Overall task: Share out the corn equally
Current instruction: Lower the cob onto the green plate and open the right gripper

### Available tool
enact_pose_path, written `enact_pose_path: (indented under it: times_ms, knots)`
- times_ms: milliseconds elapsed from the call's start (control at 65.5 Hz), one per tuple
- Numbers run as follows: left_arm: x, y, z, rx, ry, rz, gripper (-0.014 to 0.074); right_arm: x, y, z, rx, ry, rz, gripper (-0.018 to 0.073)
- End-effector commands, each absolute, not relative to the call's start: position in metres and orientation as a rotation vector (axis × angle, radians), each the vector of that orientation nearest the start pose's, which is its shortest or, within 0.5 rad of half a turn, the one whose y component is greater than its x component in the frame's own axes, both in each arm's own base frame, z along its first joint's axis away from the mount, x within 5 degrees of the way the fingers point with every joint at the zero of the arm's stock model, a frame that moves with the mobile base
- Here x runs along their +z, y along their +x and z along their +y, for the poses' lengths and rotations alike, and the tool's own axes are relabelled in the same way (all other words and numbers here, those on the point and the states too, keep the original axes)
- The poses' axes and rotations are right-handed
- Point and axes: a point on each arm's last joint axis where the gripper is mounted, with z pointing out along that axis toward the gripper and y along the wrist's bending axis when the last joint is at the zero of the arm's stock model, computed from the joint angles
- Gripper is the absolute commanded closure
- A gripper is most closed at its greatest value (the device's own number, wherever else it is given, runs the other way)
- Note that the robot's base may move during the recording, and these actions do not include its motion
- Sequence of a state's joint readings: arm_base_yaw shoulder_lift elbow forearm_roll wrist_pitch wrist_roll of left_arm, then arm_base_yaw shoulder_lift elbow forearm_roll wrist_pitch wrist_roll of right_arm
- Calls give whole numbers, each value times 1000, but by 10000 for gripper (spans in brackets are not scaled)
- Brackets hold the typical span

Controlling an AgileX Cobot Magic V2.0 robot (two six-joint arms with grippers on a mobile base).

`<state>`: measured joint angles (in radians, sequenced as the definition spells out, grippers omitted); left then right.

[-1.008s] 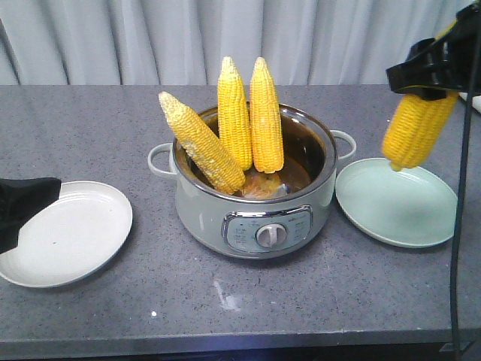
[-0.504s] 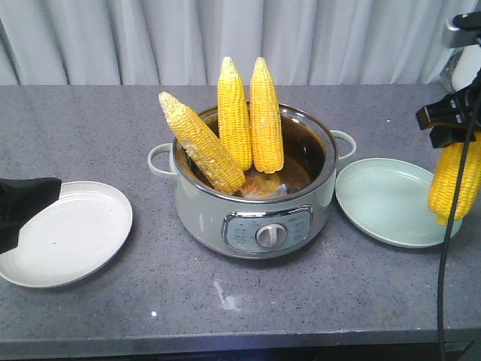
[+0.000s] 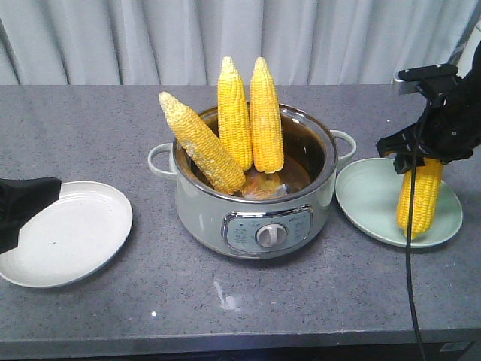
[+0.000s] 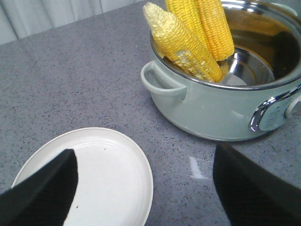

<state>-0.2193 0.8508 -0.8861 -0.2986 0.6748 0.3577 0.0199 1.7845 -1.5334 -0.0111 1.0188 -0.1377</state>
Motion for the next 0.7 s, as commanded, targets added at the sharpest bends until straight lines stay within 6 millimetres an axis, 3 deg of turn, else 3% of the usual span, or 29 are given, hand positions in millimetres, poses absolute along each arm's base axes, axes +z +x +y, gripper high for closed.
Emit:
enact_pose_path:
  times_ms: [0, 397, 687]
  knots:
    - [383, 160, -54, -272, 434, 1964, 43, 306, 387, 2, -89, -218, 2641, 288]
    - [383, 160, -54, -272, 434, 1964, 43, 281, 408, 3, -91, -215, 2607, 62]
    - [383, 160, -54, -272, 434, 1964, 43, 289, 407, 3, -82, -173, 2573, 28]
